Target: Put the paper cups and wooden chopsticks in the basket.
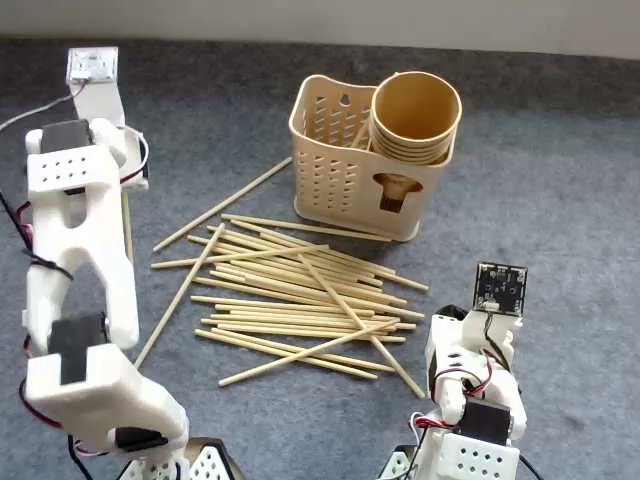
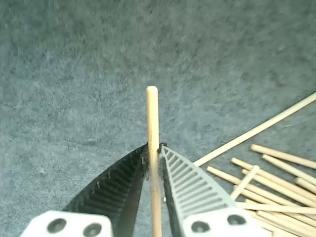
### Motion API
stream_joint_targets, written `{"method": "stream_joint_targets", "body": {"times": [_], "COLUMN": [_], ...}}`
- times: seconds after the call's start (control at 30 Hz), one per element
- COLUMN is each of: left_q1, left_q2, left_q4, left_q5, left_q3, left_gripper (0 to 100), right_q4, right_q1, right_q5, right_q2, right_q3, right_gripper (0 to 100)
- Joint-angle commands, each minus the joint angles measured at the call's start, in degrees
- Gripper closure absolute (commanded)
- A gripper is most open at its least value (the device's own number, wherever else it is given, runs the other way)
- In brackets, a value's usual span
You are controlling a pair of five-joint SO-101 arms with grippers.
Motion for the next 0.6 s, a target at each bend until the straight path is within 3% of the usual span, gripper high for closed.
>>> {"method": "stream_joint_targets", "body": {"times": [0.0, 0.2, 0.57], "left_q1": [6.9, 14.4, 20.6], "left_q2": [-9.8, -16.0, -24.1], "left_q4": [0.3, -4.0, -18.5], "left_q5": [2.5, 6.6, 11.1], "left_q3": [-1.5, -1.2, -1.5], "left_gripper": [99, 99, 99], "right_q4": [-0.4, -0.5, -0.5], "right_q1": [0.2, 0.2, -1.5], "right_q5": [0.5, 0.5, 0.5], "right_q2": [-0.7, -0.7, -0.7], "right_q3": [6.3, 6.4, 6.5], "right_gripper": [99.3, 99.3, 99.3]}}
